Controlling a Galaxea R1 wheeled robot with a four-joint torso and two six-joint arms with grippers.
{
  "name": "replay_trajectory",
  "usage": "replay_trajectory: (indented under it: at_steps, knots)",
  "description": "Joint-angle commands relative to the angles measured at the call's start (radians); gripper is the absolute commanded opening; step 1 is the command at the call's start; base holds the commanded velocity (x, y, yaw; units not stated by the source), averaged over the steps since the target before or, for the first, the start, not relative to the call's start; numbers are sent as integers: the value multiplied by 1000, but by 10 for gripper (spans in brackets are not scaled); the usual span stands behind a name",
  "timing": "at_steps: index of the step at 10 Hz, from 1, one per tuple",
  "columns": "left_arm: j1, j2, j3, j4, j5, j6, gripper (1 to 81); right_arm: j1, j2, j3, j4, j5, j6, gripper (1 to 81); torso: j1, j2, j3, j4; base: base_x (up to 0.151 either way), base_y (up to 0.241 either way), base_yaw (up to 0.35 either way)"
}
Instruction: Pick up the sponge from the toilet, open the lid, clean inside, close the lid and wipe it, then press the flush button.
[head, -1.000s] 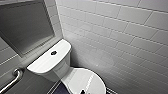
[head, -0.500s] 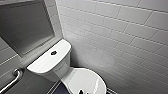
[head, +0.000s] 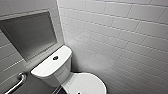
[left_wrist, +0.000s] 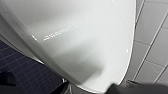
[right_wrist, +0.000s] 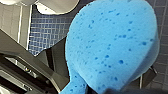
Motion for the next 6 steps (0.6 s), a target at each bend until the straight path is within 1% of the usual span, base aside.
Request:
replay_trajectory:
  at_steps: [1,2,3,4,5,6]
  knots:
    - [-149,-27,83,12,-123,7,811,-15,-32,16,-17,-55,1,10,0,0,0,0,0,0,0]
    - [-145,-52,109,5,-157,-23,811,-15,-31,14,-17,-55,1,10,0,0,5,0,0,0,0]
    - [-142,-85,151,-6,-175,-60,811,-15,-29,11,-17,-55,1,10,0,0,12,0,0,0,0]
    - [-142,-119,183,-26,-209,-104,811,-15,-29,11,-17,-53,1,10,0,0,11,0,0,0,0]
    - [-142,-154,212,-37,-247,-155,811,-15,-28,11,-17,-55,1,10,0,0,11,0,0,0,0]
    - [-142,-190,240,-38,-275,-222,811,-15,-26,11,-15,-55,1,10,0,0,11,0,0,0,0]
